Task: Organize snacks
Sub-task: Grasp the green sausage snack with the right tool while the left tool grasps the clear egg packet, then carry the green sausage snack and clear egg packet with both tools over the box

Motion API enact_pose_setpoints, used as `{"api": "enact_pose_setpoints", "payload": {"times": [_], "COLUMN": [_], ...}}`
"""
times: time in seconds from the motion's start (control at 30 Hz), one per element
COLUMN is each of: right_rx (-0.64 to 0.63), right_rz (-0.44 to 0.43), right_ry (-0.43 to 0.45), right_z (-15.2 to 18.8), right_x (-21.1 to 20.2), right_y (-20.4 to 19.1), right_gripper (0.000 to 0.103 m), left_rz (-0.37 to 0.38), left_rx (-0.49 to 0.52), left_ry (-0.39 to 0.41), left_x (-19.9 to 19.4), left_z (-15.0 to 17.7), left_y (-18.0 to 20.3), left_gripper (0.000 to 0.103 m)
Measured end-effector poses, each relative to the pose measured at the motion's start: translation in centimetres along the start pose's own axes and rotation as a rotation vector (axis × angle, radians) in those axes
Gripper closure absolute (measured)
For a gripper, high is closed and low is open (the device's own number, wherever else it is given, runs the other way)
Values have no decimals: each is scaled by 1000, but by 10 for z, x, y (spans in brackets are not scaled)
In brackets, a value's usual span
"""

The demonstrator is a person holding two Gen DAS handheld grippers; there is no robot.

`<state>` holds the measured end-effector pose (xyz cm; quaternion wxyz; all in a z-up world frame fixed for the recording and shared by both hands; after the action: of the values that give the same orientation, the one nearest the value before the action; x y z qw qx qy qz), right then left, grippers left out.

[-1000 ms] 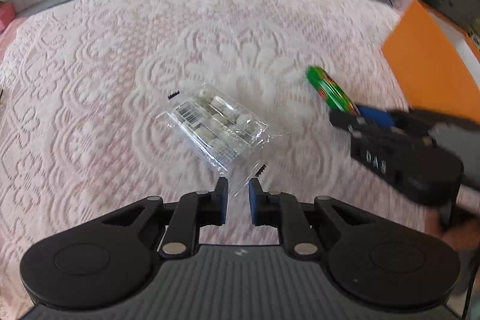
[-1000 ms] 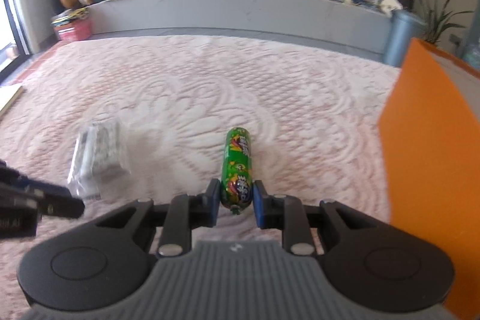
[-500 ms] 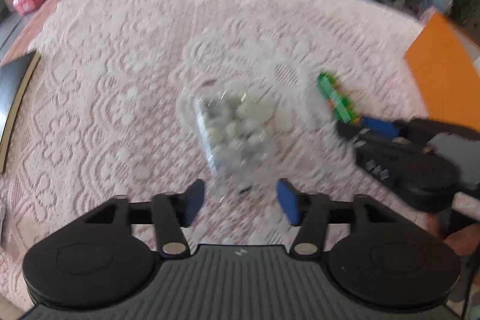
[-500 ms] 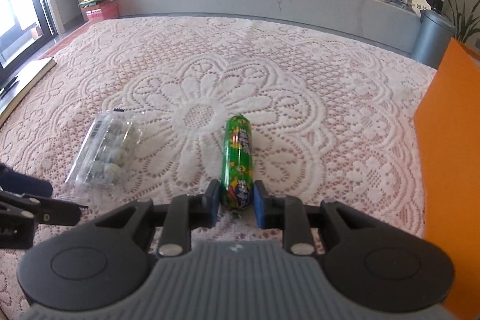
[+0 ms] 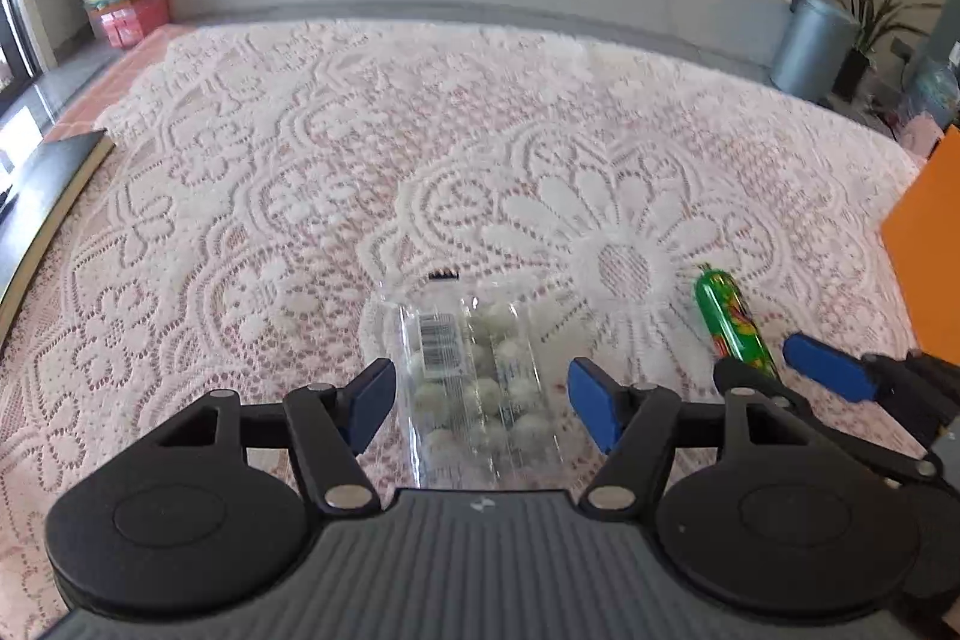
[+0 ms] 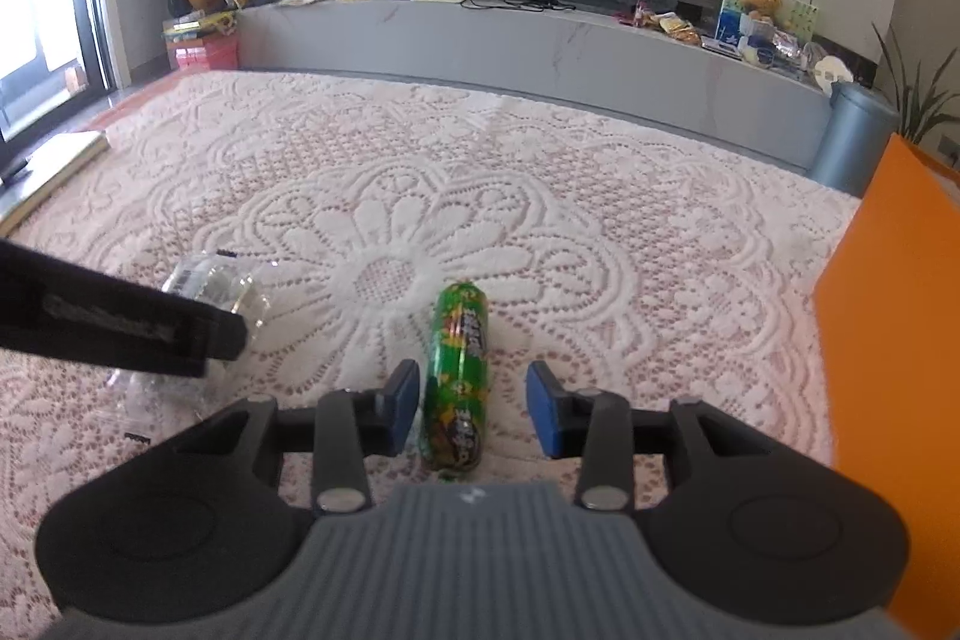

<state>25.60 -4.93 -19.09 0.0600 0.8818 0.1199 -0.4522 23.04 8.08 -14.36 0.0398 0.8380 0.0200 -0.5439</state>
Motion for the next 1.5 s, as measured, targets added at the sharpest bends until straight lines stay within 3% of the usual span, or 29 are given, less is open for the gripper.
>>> {"api": "enact_pose_setpoints", "payload": {"times": [0.27, 0.5, 0.77, 1.17, 1.5], "right_rx": [18, -3, -25, -8, 64], "right_rz": [2, 11, -5, -20, -25], "right_ry": [-10, 4, 2, 4, 41], "right_z": [1, 2, 2, 1, 5], "right_x": [8, 11, 13, 3, -39], "right_y": [2, -1, -3, -3, 11], "right_gripper": [66, 66, 82, 83, 83], "left_rz": [-2, -32, -52, 10, 42], "left_rx": [-30, 10, 74, 54, 60], "left_ry": [33, 43, 47, 53, 73], "left_x": [7, 8, 9, 2, -41], "left_z": [3, 5, 6, 7, 14], "left_y": [-5, 1, 7, 3, 13], "left_gripper": [31, 31, 38, 42, 43]}}
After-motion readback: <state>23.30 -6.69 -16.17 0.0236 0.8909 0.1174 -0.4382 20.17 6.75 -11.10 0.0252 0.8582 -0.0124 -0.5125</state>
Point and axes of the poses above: each gripper's, at about its wrist camera, not at the fingertips, and x roughly the way its jaws point, y to its right, z to its underside, the point moved 4 cm from there along x, roughly the way its jaws point, and after that the axes turned 12 degrees about -y, right-handed, at the moved point
